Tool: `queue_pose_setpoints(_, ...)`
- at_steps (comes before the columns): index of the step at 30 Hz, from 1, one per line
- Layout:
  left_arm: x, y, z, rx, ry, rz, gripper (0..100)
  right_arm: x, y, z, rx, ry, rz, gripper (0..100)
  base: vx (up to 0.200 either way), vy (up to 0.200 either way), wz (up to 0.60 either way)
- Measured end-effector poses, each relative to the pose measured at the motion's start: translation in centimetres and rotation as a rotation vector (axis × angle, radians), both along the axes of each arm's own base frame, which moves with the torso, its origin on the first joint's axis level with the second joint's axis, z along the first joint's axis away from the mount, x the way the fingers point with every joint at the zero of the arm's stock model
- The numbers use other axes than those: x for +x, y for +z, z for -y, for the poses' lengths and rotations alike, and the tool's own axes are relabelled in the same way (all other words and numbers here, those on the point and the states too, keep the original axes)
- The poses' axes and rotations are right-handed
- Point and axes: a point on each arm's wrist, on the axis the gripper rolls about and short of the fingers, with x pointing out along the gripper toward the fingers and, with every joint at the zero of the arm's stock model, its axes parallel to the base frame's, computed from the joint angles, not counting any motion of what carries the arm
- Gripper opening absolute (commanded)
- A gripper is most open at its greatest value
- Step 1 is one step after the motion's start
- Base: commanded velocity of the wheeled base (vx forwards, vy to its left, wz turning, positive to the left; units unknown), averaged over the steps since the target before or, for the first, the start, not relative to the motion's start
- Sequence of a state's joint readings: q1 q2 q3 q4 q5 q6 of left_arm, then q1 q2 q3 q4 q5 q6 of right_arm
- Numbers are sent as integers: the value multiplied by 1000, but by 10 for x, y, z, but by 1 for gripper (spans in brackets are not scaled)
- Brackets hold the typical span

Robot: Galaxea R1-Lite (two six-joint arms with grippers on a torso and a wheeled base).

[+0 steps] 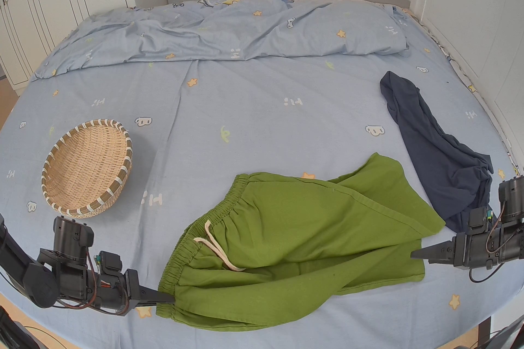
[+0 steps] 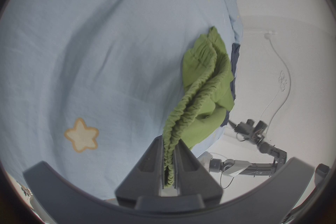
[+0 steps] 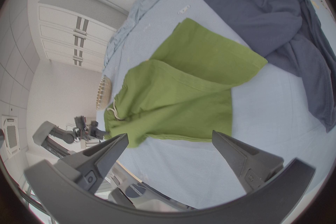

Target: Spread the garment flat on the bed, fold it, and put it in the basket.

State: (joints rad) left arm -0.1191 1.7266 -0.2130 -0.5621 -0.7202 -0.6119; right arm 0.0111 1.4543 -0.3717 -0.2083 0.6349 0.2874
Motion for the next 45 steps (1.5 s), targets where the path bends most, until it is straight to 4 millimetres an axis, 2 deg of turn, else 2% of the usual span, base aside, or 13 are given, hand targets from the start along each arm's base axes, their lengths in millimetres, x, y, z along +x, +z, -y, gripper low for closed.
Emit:
queue_pose_setpoints(5,1,4,-16,-46,55,48,0,6,-23,5,-44,58,-58,100,0,0,0)
queue_pose_setpoints(14,-2,4,-22,-60,71,82,0,15,-50,9,-49,76,-161,100,0,0,0)
queue_pose_setpoints(21,0,1,-22,-60,71,87,0,25,-61,9,-4,98,-158,100,0,0,0)
queue_pose_setpoints(34,-1,0,-23,-59,74,80,0,30,-70,8,44,117,-196,100,0,0,0)
queue_pose_setpoints(35,-1,0,-23,-58,75,80,0,31,-71,8,45,116,-197,0,0,0,0)
queue_pose_setpoints(45,-1,-1,-24,-58,78,79,0,35,-72,16,65,81,-207,0,0,0,0)
